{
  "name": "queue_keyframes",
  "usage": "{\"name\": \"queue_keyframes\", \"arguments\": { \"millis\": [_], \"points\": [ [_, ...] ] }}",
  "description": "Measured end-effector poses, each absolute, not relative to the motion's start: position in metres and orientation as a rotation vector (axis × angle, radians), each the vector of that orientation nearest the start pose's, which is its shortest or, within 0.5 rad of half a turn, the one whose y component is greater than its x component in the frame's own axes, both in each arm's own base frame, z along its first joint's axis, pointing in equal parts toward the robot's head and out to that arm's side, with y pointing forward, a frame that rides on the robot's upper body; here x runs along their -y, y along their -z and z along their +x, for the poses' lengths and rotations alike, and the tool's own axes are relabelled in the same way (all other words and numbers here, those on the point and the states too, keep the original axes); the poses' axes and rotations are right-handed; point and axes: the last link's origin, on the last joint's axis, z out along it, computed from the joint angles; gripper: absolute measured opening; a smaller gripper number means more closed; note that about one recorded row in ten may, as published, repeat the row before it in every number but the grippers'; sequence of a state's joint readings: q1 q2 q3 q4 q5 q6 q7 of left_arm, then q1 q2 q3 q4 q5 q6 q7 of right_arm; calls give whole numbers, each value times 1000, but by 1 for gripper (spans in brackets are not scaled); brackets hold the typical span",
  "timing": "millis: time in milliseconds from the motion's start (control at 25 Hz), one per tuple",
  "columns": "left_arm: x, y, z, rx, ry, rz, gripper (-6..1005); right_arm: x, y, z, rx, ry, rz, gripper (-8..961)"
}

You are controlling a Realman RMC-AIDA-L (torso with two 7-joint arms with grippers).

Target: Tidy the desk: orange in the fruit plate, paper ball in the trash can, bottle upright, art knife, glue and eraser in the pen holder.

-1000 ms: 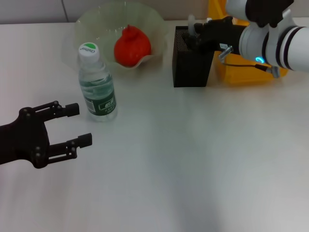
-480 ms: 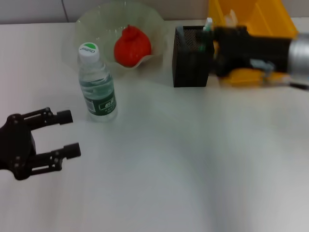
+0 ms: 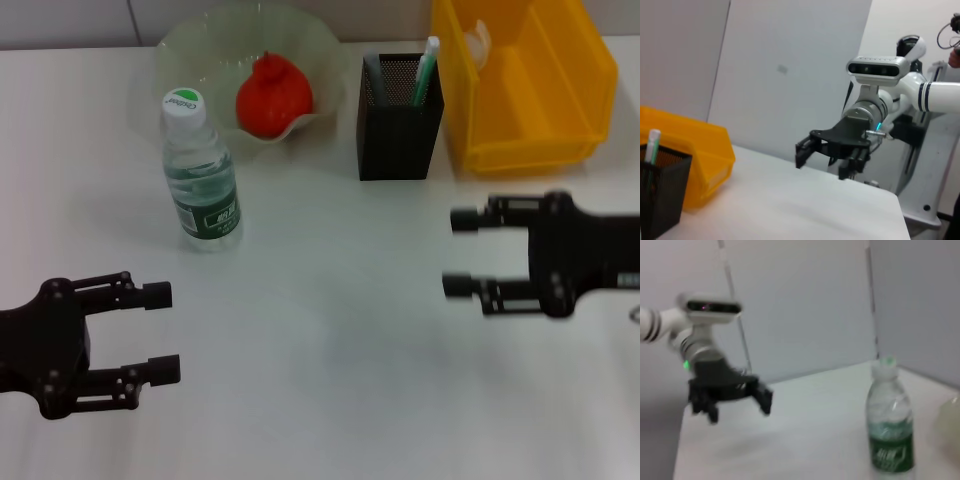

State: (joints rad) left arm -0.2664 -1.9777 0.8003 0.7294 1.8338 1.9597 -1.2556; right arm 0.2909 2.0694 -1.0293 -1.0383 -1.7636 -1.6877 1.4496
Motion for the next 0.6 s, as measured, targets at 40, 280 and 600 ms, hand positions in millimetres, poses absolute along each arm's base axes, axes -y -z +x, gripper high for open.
{"name": "queue_keyframes", "arguments": {
  "millis": [40,280,600],
  "points": [
    [-233,-49,-297,484,909,-2883,753,-282,-22,244,-364,-693,-2881,712],
    [-237,-51,-297,494,883,-2904,753,-272,-19,254,-379,-634,-2940,711],
    [-238,-51,-299,519,863,-2910,753,-264,-23,267,-368,-643,-2924,711]
  ]
}}
